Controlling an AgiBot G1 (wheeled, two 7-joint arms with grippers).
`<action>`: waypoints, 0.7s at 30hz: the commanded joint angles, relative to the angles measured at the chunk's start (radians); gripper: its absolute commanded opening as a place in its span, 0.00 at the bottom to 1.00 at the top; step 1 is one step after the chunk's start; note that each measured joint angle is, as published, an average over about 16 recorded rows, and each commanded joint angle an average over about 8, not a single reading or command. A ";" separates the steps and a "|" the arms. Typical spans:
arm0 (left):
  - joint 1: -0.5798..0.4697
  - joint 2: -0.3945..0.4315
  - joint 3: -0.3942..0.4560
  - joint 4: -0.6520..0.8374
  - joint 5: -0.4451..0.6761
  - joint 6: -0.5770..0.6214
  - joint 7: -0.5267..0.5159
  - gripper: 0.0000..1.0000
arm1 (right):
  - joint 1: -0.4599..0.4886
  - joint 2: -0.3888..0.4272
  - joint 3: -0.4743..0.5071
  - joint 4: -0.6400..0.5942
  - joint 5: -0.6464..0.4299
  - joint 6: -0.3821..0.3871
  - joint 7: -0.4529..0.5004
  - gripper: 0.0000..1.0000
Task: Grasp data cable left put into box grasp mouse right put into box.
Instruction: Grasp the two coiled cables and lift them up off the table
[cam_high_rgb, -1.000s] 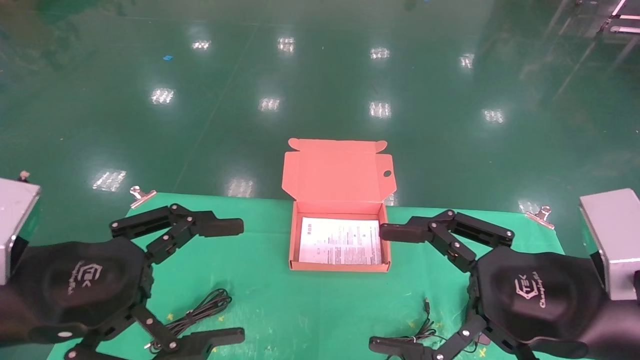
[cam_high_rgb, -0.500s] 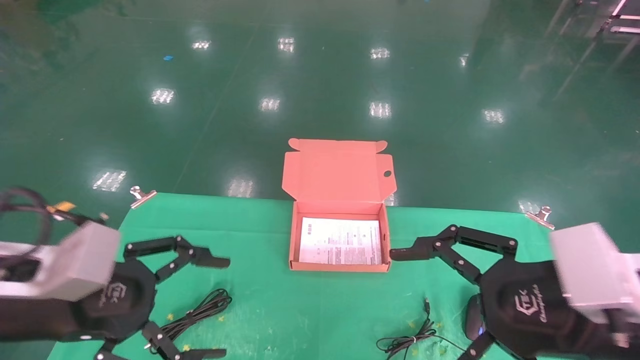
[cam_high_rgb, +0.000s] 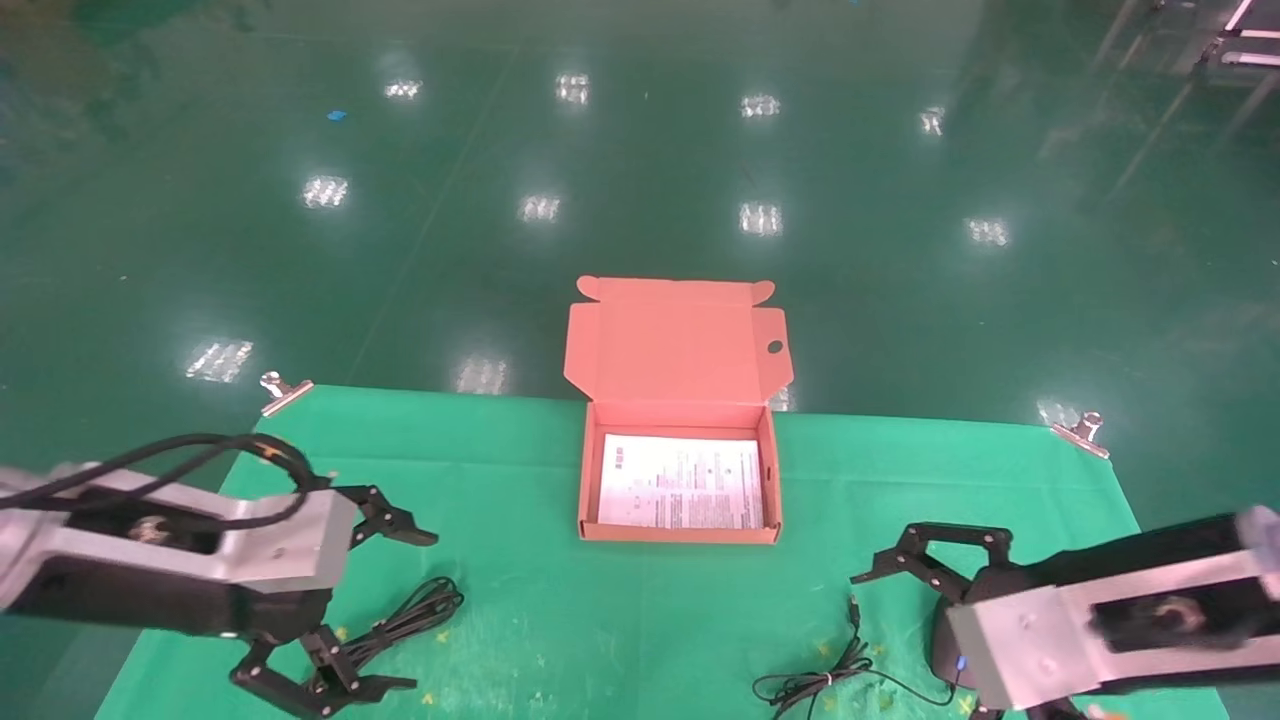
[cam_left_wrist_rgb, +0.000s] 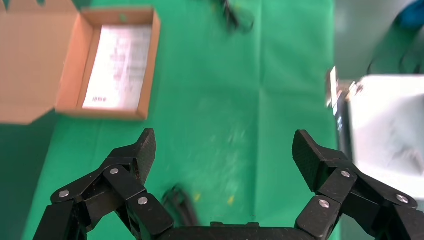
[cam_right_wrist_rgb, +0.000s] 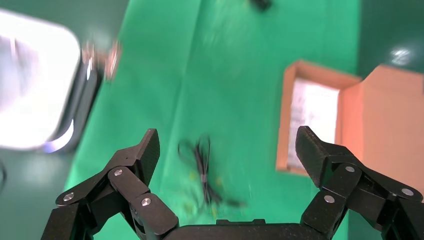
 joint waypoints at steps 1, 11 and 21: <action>-0.026 0.013 0.029 0.007 0.039 0.001 0.006 1.00 | 0.032 -0.008 -0.045 -0.001 -0.042 0.002 -0.020 1.00; -0.050 0.098 0.139 0.103 0.304 -0.093 -0.004 1.00 | 0.020 -0.110 -0.192 0.006 -0.349 0.144 -0.168 1.00; 0.000 0.178 0.203 0.199 0.502 -0.234 -0.117 1.00 | -0.137 -0.156 -0.237 0.005 -0.515 0.383 -0.225 1.00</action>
